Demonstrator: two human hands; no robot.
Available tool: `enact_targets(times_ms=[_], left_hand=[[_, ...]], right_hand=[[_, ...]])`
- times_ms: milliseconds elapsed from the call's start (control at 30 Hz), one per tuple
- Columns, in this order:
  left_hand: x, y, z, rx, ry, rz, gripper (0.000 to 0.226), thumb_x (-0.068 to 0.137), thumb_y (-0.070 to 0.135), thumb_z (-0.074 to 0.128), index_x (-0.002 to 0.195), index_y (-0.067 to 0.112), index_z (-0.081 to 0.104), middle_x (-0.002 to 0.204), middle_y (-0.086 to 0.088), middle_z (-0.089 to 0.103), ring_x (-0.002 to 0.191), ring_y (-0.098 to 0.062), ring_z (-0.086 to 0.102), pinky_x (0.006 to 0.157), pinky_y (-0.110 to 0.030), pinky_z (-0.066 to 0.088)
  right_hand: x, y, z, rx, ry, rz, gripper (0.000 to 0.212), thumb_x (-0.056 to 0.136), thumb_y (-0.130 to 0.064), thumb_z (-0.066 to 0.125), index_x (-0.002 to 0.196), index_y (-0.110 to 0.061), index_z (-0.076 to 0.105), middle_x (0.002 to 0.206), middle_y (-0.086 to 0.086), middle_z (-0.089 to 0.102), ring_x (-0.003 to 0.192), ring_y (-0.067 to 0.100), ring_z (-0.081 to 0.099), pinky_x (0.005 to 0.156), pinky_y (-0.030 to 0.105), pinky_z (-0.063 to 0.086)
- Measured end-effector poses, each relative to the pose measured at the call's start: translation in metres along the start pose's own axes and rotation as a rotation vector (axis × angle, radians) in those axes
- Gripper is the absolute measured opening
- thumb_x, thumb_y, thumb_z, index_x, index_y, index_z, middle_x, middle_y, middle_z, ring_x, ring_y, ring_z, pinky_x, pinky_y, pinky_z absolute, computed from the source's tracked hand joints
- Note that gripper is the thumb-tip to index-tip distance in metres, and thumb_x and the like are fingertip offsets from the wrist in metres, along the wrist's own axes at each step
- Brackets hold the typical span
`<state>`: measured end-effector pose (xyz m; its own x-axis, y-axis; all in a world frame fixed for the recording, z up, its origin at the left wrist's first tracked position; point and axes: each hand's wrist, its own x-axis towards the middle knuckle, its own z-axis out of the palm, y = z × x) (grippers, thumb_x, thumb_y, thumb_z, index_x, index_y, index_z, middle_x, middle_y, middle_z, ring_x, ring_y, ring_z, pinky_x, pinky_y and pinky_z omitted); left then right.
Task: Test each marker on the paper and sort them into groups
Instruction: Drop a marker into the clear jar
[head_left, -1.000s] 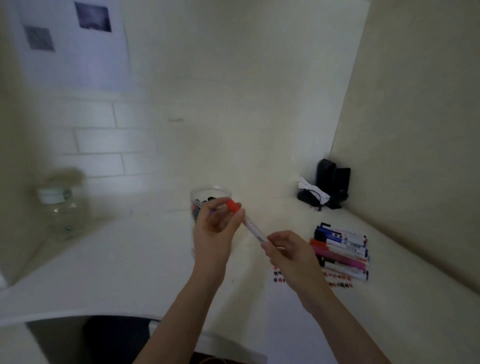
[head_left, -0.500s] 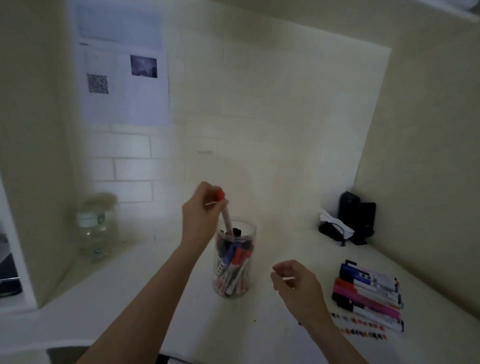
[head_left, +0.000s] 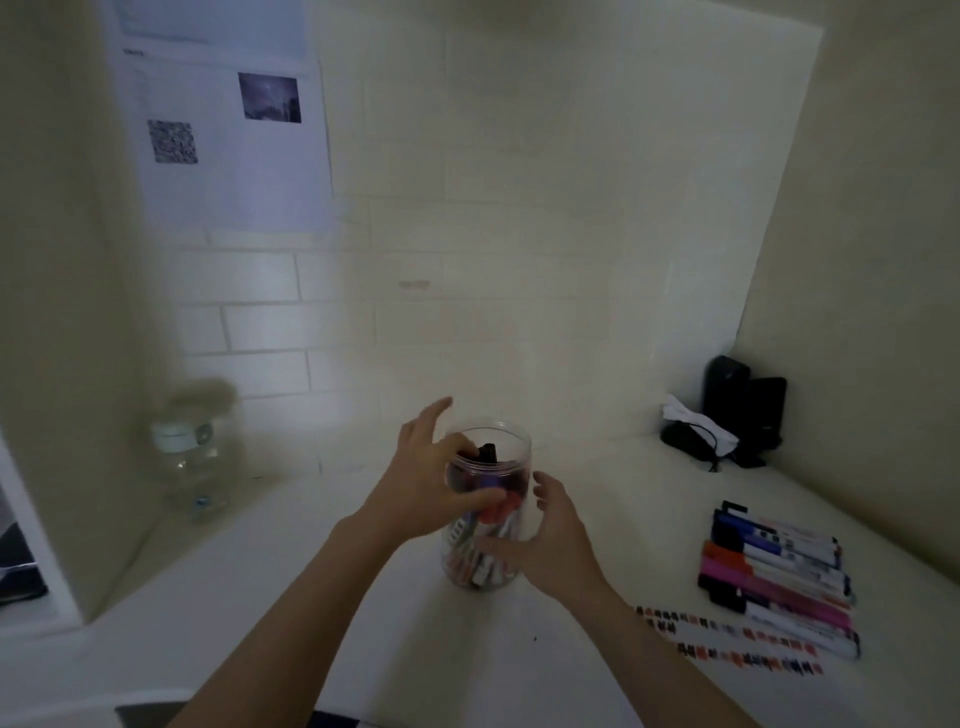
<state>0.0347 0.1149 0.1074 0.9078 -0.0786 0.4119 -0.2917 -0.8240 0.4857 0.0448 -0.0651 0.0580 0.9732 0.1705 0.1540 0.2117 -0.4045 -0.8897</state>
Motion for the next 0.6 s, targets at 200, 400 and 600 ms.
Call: enact_targets(times_ms=[200,400,600], left_hand=[[-0.010,0.006,0.028,-0.479,-0.009,-0.202,0.113,0.058,0.019,0.091,0.142,0.021,0.016,0.113,0.021,0.045,0.109,-0.006,0.051,0.079,-0.006,0.044],[-0.007,0.034,0.062,-0.518,0.029,-0.148,0.101,0.058,0.022,0.091,0.136,0.023,0.027,0.111,0.018,0.050,0.095,0.004,0.052,0.069,0.001,0.042],[-0.010,0.066,0.078,-0.530,0.031,-0.204,0.103,0.060,0.022,0.090,0.138,0.018,0.024,0.112,0.012,0.052,0.097,-0.003,0.055,0.073,-0.004,0.042]], right_hand=[[0.010,-0.006,0.017,0.072,-0.003,-0.064,0.081,0.064,-0.017,0.088,0.129,-0.025,0.041,0.106,-0.015,0.059,0.090,-0.001,0.060,0.066,0.007,0.046],[-0.008,0.009,-0.029,0.040,0.009,-0.060,0.083,0.066,-0.018,0.087,0.134,-0.026,0.040,0.112,-0.010,0.060,0.093,0.004,0.061,0.072,0.013,0.048],[-0.042,0.025,-0.097,-0.050,-0.241,-0.082,0.091,0.072,-0.010,0.084,0.140,-0.027,0.026,0.136,-0.019,0.041,0.119,-0.022,0.038,0.095,0.005,0.037]])
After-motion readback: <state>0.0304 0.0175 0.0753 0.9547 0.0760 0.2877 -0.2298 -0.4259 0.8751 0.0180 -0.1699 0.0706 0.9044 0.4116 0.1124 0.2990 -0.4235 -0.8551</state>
